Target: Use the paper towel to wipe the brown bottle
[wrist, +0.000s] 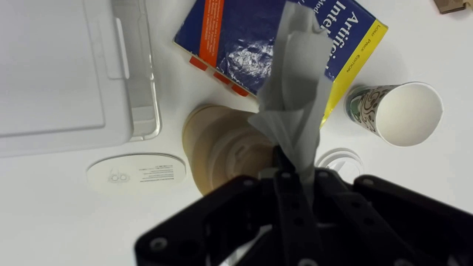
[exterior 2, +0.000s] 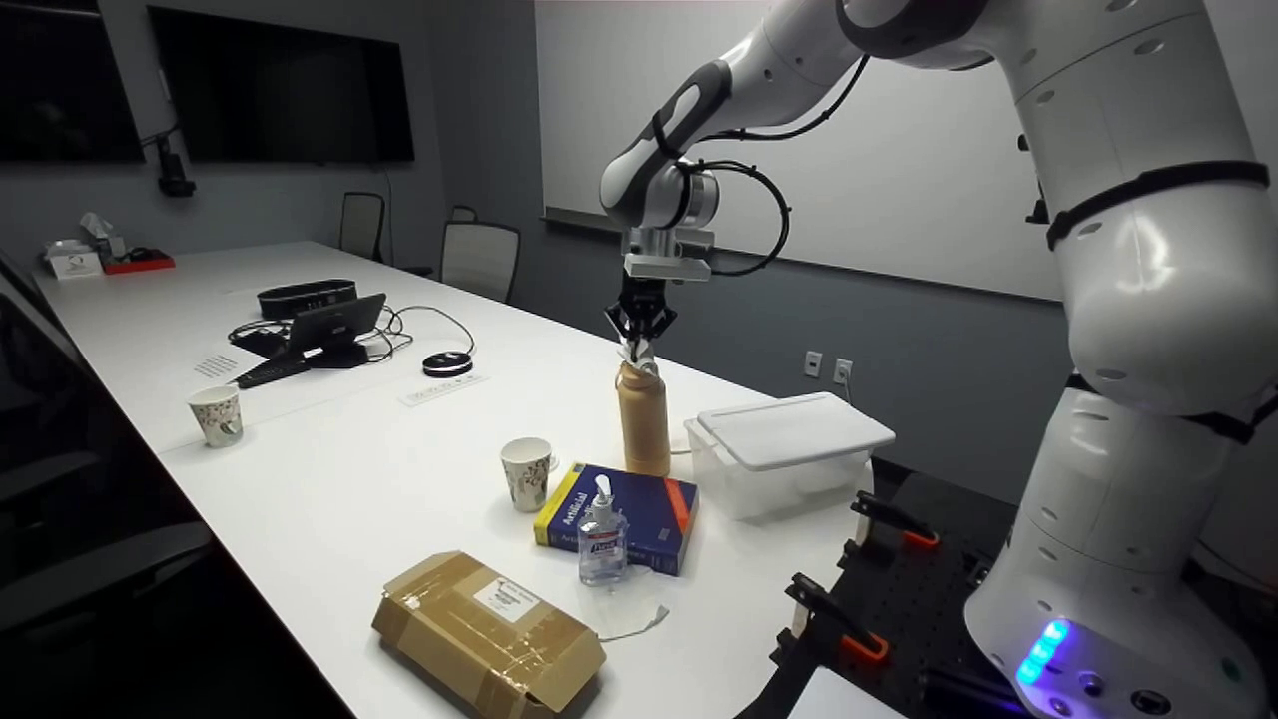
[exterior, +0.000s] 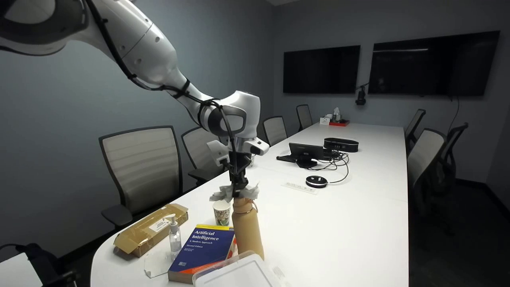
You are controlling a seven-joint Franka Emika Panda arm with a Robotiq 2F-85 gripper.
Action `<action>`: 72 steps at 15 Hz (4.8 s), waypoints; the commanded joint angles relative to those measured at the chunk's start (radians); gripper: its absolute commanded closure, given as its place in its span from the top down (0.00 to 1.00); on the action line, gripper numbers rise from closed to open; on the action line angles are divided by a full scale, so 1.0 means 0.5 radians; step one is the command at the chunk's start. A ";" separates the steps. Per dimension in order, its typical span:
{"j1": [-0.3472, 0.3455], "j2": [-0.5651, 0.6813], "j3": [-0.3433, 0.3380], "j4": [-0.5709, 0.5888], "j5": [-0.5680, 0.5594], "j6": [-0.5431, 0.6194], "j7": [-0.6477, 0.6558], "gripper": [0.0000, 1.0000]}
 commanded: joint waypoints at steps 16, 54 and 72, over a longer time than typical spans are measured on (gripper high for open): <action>0.284 -0.157 -0.205 -0.129 -0.424 0.228 0.425 0.01; 0.583 0.935 0.394 0.574 -0.400 0.164 -0.627 0.32; 0.532 -0.048 0.181 0.180 -0.459 -0.384 -0.325 1.00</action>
